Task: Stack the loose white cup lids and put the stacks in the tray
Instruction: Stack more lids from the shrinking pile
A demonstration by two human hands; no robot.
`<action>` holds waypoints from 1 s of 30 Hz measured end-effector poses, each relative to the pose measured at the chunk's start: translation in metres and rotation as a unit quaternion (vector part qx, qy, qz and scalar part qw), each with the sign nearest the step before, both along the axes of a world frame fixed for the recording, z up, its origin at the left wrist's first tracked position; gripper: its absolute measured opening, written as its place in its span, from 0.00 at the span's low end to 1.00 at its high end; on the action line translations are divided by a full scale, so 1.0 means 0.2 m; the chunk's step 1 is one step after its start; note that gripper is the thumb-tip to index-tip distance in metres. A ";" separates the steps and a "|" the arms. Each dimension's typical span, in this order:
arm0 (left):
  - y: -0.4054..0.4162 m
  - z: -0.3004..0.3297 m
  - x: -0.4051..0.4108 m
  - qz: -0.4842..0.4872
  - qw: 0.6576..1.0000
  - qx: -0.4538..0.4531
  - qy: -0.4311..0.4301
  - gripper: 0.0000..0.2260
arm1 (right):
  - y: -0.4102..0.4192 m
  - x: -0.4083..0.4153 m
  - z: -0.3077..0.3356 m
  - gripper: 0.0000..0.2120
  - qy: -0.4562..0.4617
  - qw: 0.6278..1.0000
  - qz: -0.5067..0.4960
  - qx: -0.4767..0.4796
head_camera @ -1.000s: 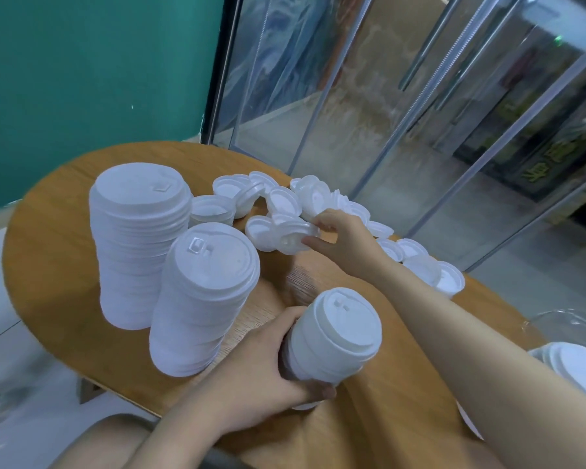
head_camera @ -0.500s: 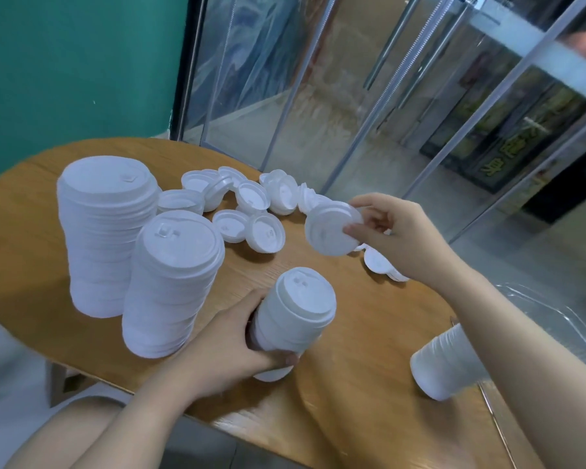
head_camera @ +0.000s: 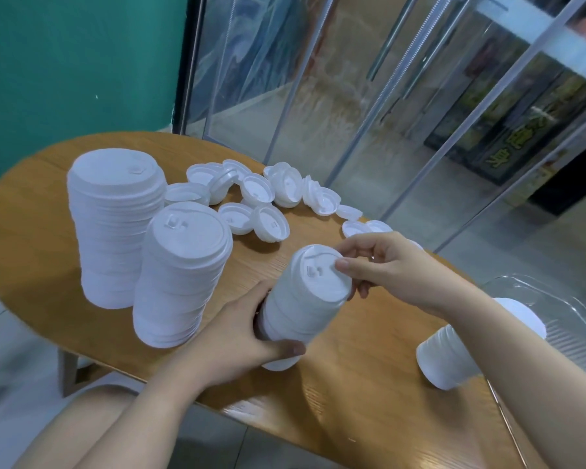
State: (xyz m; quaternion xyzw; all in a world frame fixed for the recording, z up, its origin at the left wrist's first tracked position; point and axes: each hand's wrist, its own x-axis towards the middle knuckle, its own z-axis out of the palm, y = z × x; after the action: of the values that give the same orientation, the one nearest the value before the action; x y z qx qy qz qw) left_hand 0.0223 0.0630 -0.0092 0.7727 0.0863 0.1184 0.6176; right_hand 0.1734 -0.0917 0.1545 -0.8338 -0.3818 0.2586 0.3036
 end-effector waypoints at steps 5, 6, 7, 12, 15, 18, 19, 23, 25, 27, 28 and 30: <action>0.00 0.00 0.00 0.002 1.000 0.004 0.004 0.37 | 0.02 0.02 -0.04 0.08 0.006 0.999 -0.031 -0.013; 0.00 0.00 0.00 0.002 1.000 0.007 0.003 0.38 | 0.02 0.02 -0.05 0.08 0.002 0.999 -0.029 -0.017; 0.00 0.00 0.00 0.002 1.000 0.011 0.002 0.38 | 0.02 0.02 -0.05 0.07 -0.002 1.000 -0.024 -0.020; -0.02 0.03 0.00 0.016 0.999 0.026 -0.011 0.38 | 0.02 0.02 -0.08 0.06 -0.038 0.999 0.004 -0.034; -0.03 0.04 0.00 0.020 0.999 0.016 -0.021 0.41 | 0.01 0.03 -0.10 0.07 -0.049 0.998 0.017 -0.034; -0.04 0.05 0.00 0.024 0.999 0.010 -0.028 0.41 | 0.01 0.04 -0.07 0.07 -0.049 0.997 0.041 -0.044; -0.04 0.05 0.00 0.022 0.999 0.008 -0.028 0.39 | 0.02 0.05 -0.05 0.07 -0.056 0.996 0.044 -0.049; -0.03 0.04 -0.01 0.017 1.000 0.005 -0.022 0.37 | 0.08 0.25 -0.03 0.09 -0.111 0.993 -0.004 -0.032; -0.03 0.04 -0.01 0.010 1.000 0.000 -0.018 0.37 | 0.13 0.38 -0.12 0.10 -0.169 0.985 -0.010 -0.042; -0.02 0.04 -0.01 0.004 1.000 -0.005 -0.015 0.37 | 0.19 0.46 -0.25 0.12 -0.205 0.977 0.000 -0.049; -0.02 0.04 -0.01 0.003 1.000 -0.005 -0.014 0.38 | 0.23 0.49 -0.31 0.14 -0.220 0.974 0.010 -0.047; -0.02 0.04 0.00 0.001 1.000 -0.005 -0.011 0.37 | 0.31 0.51 -0.41 0.19 -0.253 0.965 0.040 -0.046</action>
State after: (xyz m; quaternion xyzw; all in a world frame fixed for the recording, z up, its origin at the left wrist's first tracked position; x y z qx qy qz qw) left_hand 0.0217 0.0598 -0.0008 0.7679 0.0815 0.1271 0.6225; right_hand 0.2757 -0.0291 0.0716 -0.8692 -0.4669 0.0684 0.1475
